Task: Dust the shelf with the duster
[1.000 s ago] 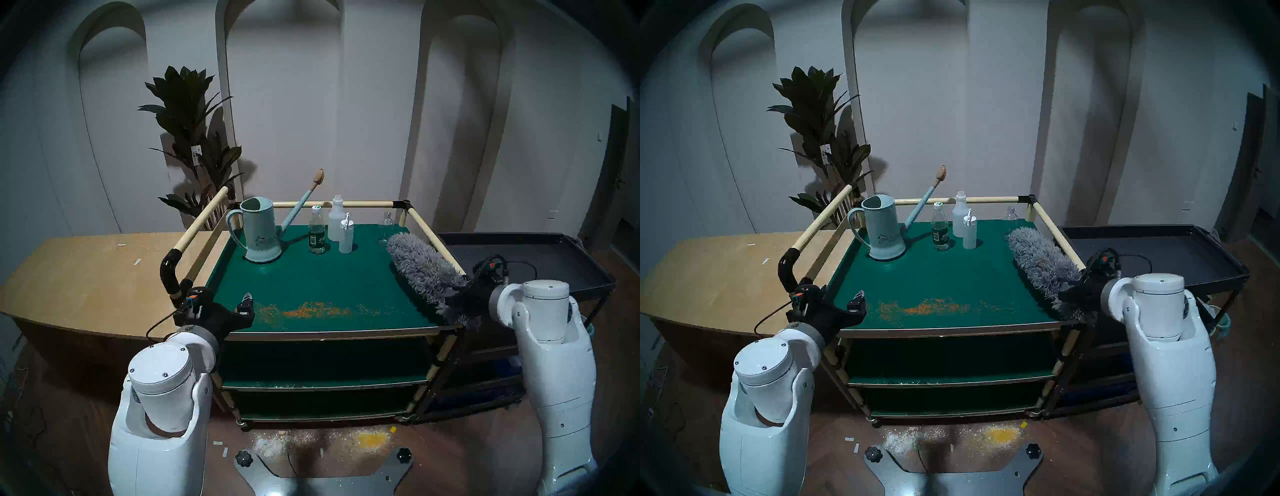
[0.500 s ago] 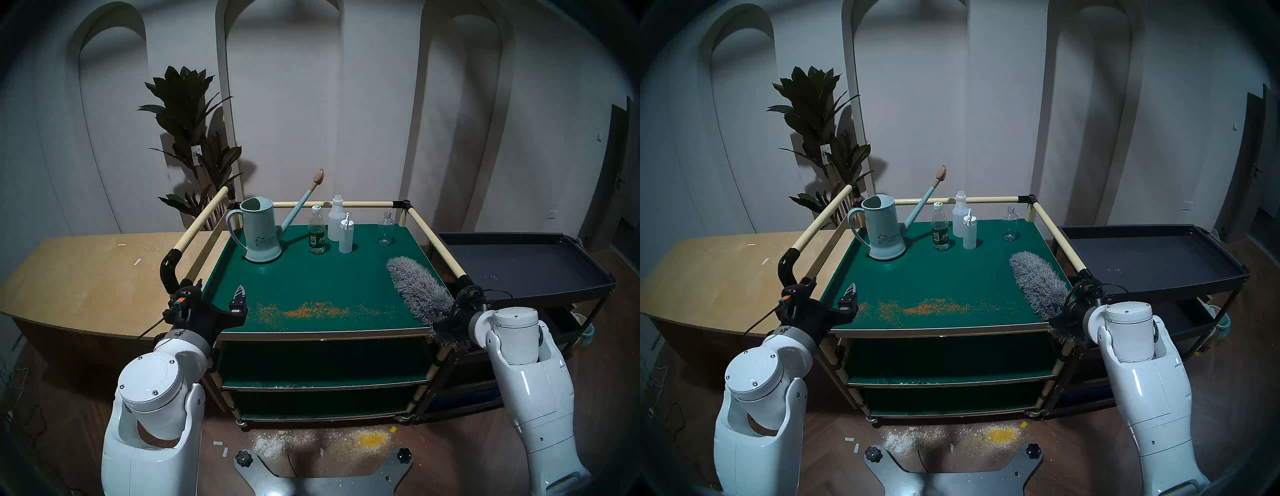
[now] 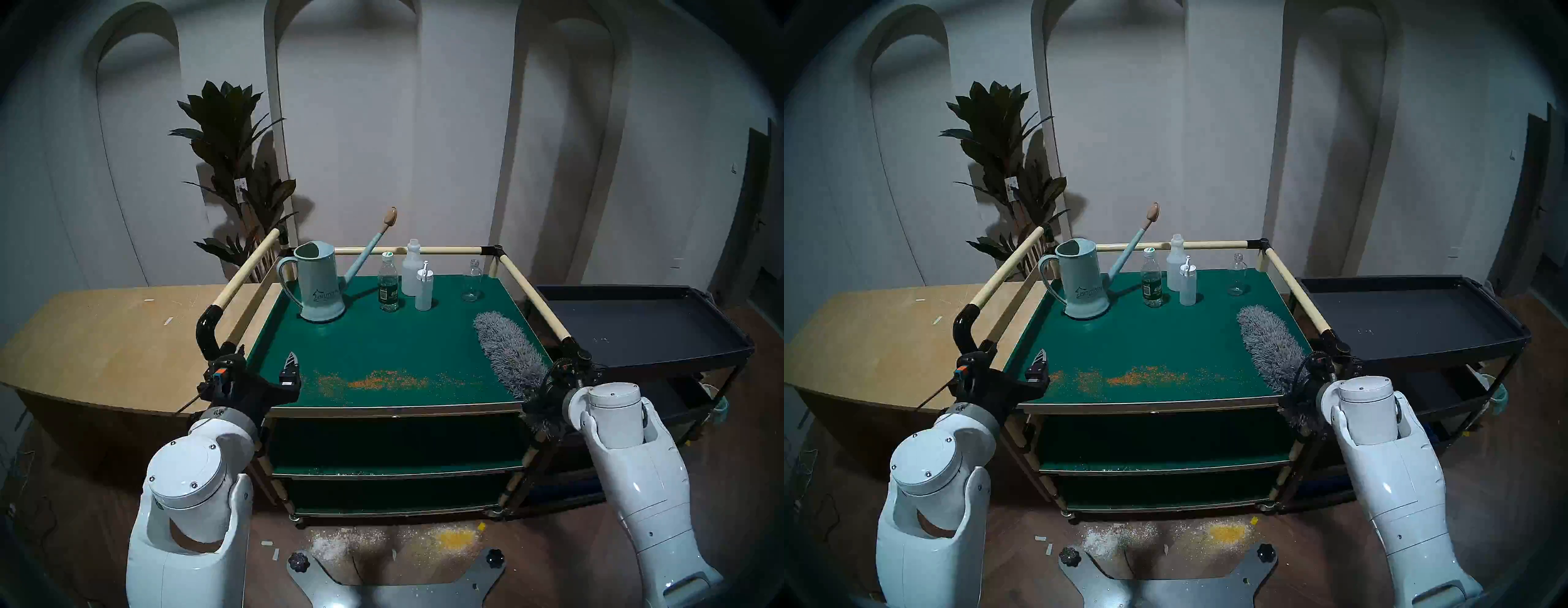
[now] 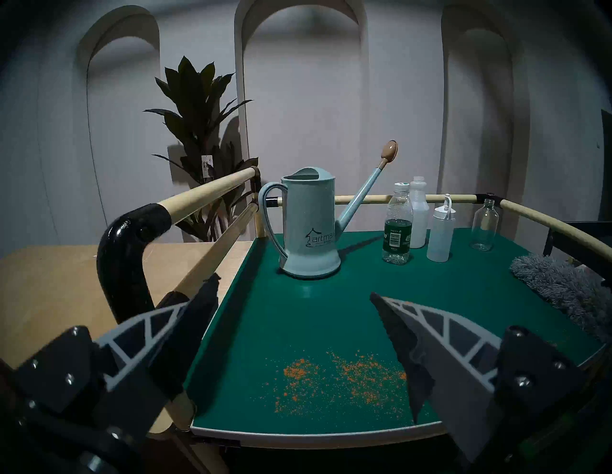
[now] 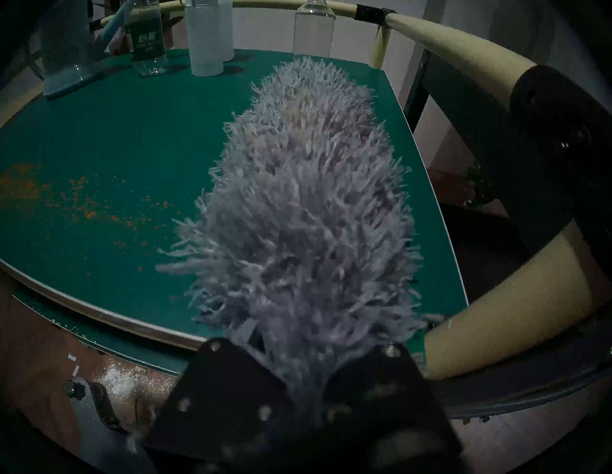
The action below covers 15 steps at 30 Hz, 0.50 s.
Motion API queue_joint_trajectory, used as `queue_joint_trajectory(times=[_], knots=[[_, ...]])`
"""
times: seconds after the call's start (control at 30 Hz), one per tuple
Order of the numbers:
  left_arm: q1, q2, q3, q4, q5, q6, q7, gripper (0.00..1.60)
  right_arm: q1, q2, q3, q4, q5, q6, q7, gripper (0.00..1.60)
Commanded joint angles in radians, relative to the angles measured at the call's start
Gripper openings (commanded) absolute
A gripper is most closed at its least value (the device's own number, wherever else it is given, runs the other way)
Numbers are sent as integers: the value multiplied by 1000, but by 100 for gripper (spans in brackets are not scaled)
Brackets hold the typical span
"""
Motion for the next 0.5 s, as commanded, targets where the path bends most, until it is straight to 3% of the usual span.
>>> queue_joint_trajectory(times=[0.0, 0.47], knots=[[2, -9, 0, -25, 0, 0, 10, 160, 31, -6, -36, 15, -3, -9, 16, 0], [54, -42, -28, -55, 3, -16, 58, 160, 64, -14, -133, 38, -30, -7, 56, 0]])
